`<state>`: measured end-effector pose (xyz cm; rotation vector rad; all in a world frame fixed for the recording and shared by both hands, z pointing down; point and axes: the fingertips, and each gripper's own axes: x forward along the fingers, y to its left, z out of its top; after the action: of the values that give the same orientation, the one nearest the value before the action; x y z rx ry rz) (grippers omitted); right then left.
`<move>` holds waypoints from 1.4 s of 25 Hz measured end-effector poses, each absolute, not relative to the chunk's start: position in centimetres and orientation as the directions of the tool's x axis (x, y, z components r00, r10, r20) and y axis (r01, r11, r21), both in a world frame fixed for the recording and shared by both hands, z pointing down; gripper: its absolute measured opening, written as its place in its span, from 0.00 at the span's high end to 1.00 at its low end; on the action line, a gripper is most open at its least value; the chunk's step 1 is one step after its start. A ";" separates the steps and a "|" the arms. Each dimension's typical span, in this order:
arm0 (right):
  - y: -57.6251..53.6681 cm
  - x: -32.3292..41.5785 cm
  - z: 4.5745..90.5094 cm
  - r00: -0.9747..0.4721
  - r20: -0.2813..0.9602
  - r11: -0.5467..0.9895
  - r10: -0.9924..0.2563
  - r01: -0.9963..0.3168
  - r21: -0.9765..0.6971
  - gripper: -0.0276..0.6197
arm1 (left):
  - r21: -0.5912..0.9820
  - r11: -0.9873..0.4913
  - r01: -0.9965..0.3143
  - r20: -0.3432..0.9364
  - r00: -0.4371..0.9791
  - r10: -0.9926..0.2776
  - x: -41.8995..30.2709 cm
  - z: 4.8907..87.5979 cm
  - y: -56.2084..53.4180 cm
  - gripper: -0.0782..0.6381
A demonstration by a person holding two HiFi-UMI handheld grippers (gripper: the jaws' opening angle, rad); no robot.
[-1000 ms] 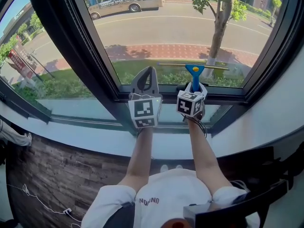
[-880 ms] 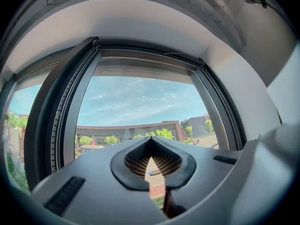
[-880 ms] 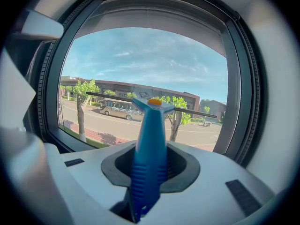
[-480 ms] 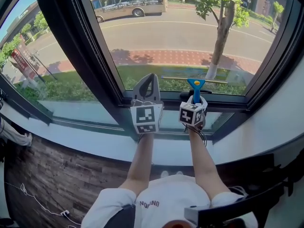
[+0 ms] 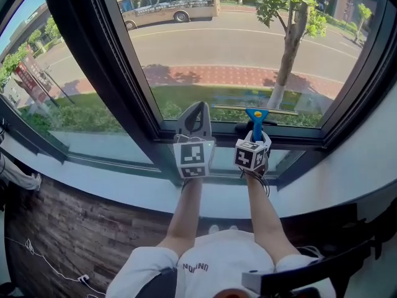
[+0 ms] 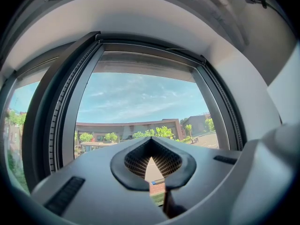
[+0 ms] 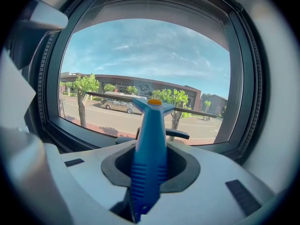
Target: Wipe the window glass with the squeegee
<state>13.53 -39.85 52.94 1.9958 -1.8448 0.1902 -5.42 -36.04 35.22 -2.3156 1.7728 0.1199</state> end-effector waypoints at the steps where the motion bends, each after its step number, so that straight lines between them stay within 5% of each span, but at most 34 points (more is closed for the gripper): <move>1: -39.7 13.7 53.3 0.113 0.384 -0.037 -0.916 -0.979 0.201 0.80 | -0.127 -0.247 -0.961 -0.199 0.269 -0.942 -5.3 35.3 -36.1 0.89; 14: -39.1 13.9 57.0 0.079 0.522 0.022 -0.849 -0.982 0.185 0.80 | -0.133 -0.217 -0.967 -0.167 0.238 -0.957 -4.6 36.2 -35.6 0.89; 20: -38.6 13.9 56.5 0.064 0.489 0.027 -0.870 -0.984 0.177 0.80 | -0.127 -0.176 -0.976 -0.146 0.194 -0.970 -5.2 37.1 -35.3 0.89; 25: -37.4 14.7 52.1 0.067 0.351 -0.023 -0.934 -0.992 0.127 0.80 | -0.117 -0.132 -0.984 -0.146 0.148 -0.978 -5.8 37.5 -34.4 0.89; 35: -35.6 9.8 30.5 -0.034 -0.139 0.029 -0.990 -0.999 0.038 0.80 | -0.068 -0.081 -0.994 -0.163 0.092 -0.982 -10.1 37.4 -32.6 0.89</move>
<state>9.81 -35.62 30.54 2.2331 -2.3051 -0.1997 -10.14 -32.56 37.43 -2.1960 2.0123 0.1108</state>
